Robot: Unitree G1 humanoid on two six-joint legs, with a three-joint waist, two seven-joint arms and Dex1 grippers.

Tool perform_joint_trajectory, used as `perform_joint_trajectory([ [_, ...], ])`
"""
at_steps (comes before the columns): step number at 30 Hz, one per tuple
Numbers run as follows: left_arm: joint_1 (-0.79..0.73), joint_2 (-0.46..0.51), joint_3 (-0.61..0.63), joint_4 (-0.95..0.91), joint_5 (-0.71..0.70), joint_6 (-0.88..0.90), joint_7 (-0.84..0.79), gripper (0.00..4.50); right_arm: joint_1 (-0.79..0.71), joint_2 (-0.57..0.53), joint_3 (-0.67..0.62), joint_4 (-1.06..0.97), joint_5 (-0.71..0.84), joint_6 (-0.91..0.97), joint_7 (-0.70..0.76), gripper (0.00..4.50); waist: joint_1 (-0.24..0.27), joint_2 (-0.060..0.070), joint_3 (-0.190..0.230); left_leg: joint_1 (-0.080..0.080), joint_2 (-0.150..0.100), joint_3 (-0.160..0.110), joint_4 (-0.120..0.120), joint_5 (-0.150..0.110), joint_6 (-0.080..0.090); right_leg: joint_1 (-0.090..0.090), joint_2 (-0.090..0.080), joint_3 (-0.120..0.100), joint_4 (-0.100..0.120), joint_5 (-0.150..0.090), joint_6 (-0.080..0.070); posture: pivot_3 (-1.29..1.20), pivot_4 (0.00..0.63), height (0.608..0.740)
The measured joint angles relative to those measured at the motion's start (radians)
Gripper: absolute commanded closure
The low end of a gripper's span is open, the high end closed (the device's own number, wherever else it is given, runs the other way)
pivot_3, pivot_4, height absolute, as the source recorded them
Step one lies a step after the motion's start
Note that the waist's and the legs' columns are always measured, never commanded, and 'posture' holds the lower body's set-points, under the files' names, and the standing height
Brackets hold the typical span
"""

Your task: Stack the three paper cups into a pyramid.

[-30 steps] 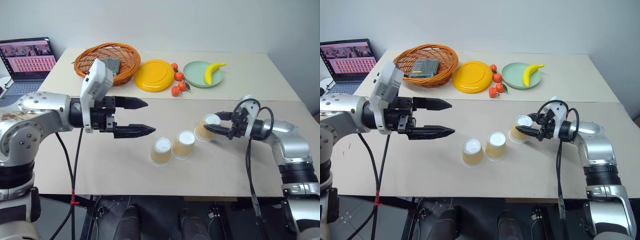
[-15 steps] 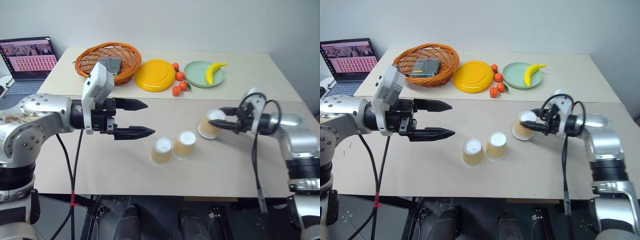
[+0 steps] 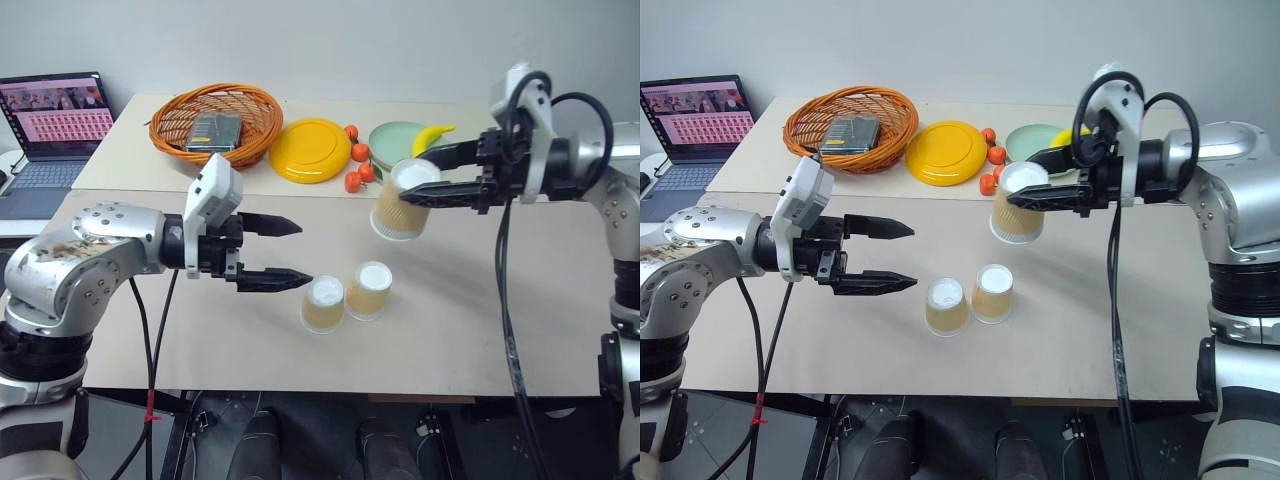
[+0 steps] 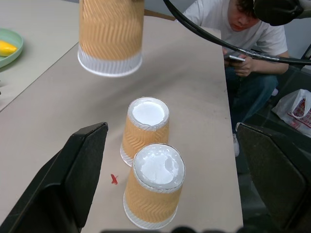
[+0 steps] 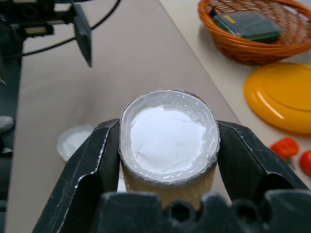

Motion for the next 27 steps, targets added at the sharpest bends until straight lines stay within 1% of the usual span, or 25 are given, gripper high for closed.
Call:
perform_joint_trajectory([
  [3,0.015,-0.001,0.000,0.000,0.007,-0.003,-0.001,0.00,-0.001,0.000,0.027,-0.033,0.007,0.033,0.001,1.88,-0.001,0.000,0.000,0.000,0.000,0.000,0.000,0.000,0.000,0.000,0.000,0.000,0.000,0.000,0.000,0.00,0.150,0.732],
  [7,0.037,-0.001,0.000,0.000,0.020,-0.013,-0.002,0.00,0.001,0.003,0.032,-0.096,0.029,0.082,-0.023,1.88,-0.003,0.000,0.000,0.000,0.000,0.000,-0.001,0.000,0.000,-0.001,0.000,0.000,0.000,0.000,0.000,0.00,0.150,0.732],
  [15,0.035,-0.019,0.001,0.019,0.022,-0.019,-0.002,0.00,0.003,0.080,0.038,-0.179,0.084,0.186,-0.110,1.88,-0.004,0.000,0.000,0.000,0.000,0.000,0.000,0.000,0.000,-0.001,0.000,0.000,0.001,0.000,0.000,0.00,0.150,0.732],
  [24,0.028,-0.022,0.000,0.023,0.030,-0.019,-0.005,0.00,0.003,0.112,0.056,-0.238,0.123,0.226,-0.152,1.88,-0.005,0.000,0.000,0.000,0.000,0.000,-0.001,0.000,0.000,-0.001,0.000,0.000,0.001,0.000,0.000,0.00,0.150,0.732],
  [27,0.028,-0.024,0.000,0.022,0.030,-0.018,-0.005,0.00,0.031,0.118,0.056,-0.267,0.125,0.226,-0.166,1.88,-0.005,0.000,0.000,0.000,0.000,0.000,-0.001,0.000,0.000,-0.001,0.000,0.000,0.001,0.000,0.000,0.00,0.150,0.732],
])
